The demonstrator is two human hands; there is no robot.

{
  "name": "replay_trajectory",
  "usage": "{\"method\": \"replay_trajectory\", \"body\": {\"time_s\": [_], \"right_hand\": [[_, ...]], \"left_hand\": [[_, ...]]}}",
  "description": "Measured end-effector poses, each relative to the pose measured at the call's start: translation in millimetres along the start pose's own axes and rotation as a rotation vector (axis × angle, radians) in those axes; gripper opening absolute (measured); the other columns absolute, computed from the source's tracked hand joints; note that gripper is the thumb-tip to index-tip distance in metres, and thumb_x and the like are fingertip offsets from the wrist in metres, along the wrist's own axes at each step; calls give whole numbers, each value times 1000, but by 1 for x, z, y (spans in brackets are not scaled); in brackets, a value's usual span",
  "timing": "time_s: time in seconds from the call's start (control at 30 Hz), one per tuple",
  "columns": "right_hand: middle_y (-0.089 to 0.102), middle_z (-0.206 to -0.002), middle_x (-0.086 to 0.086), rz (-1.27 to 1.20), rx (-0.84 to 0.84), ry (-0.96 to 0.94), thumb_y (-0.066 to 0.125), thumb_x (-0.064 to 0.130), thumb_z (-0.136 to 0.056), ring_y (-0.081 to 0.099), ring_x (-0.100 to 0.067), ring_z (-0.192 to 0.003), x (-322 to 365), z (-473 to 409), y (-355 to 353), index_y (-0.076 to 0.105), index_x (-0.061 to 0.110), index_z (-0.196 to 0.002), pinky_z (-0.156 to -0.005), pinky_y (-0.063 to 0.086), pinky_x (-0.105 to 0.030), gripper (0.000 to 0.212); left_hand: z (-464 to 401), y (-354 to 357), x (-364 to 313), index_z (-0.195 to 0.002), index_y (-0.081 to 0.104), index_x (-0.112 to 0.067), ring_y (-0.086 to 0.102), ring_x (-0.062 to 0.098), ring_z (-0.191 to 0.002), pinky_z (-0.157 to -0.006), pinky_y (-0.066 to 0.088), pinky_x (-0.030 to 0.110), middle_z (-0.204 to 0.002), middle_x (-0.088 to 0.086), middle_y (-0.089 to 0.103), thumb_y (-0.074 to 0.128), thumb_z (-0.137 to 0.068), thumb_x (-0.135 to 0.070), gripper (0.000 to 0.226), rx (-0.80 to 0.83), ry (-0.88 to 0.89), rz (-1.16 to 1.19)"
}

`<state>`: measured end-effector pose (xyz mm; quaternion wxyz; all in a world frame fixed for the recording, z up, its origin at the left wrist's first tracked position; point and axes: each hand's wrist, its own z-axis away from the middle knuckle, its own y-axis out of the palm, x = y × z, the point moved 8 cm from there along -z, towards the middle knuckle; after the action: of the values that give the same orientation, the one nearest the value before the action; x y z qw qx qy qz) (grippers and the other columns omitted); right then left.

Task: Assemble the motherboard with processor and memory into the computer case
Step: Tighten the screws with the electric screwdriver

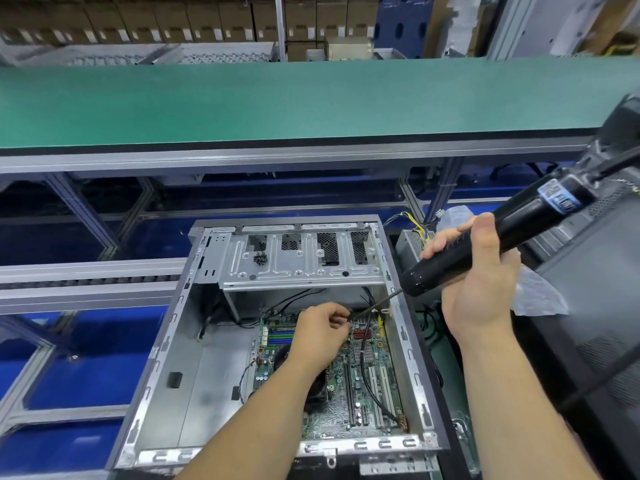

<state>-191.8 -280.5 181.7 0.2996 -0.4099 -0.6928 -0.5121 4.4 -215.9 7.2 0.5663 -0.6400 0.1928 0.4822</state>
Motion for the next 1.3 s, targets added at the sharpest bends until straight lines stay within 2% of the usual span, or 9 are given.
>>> {"method": "replay_trajectory", "body": {"time_s": [0.1,0.23,0.37,0.53,0.63,0.87,1.03,1.17,1.3], "right_hand": [[59,-62,5,-1,4,-6,63,44,-89,57,-17,-59,-1,0,-1,60,24,-81,-66,48,-36,21],[59,-62,7,18,30,-18,62,44,-90,57,-16,-60,-2,0,5,65,32,-70,-67,47,-37,23],[60,-62,8,15,47,-4,62,43,-91,57,-14,-60,-8,1,7,67,34,-71,-67,47,-38,23],[61,-62,10,40,53,-14,60,44,-91,58,-12,-59,-8,1,9,69,35,-68,-66,47,-37,26],[60,-62,7,63,41,0,61,46,-89,57,-15,-60,-8,0,10,69,33,-66,-66,48,-36,27],[59,-60,2,124,39,12,61,50,-84,53,-25,-62,-8,2,10,68,29,-63,-66,43,-37,31],[60,-61,4,104,50,-1,62,48,-83,56,-20,-60,-7,2,12,66,32,-67,-65,46,-36,23],[60,-62,3,110,45,-6,61,50,-84,55,-23,-61,-7,1,13,68,29,-65,-67,47,-36,29],[61,-62,2,140,57,2,60,51,-84,55,-23,-63,-9,1,14,68,30,-65,-66,45,-37,29]], "left_hand": [[-1,1,-1,-98,76,-18,63,-1,-72,-62,47,6,-82,-13,68,72,-89,-15,10,4,-1,-19],[-1,3,-2,-94,73,-20,62,1,-70,-63,48,9,-81,-9,69,70,-90,-13,8,26,-6,-25],[-2,4,1,-84,67,-26,57,1,-61,-54,42,8,-74,-6,67,71,-89,-13,14,34,-14,-13],[-4,8,3,-81,63,-27,52,-7,-53,-53,40,6,-68,-7,62,70,-87,-11,19,48,0,-37],[-5,9,3,-78,60,-30,52,-10,-54,-54,40,5,-65,-9,59,69,-87,-11,23,40,14,-56],[-7,11,6,-81,58,-30,50,1,-53,-52,41,8,-65,-10,57,68,-88,-14,21,33,20,-114],[-8,14,5,-85,61,-27,54,6,-57,-60,53,20,-67,-6,61,67,-89,-13,16,53,35,-118],[-8,12,7,-89,58,-28,48,0,-57,-58,40,10,-72,-9,58,67,-87,-8,21,23,50,-48],[-10,11,10,-100,55,-31,46,1,-60,-62,41,16,-79,-8,60,66,-87,-6,30,17,49,30]]}}
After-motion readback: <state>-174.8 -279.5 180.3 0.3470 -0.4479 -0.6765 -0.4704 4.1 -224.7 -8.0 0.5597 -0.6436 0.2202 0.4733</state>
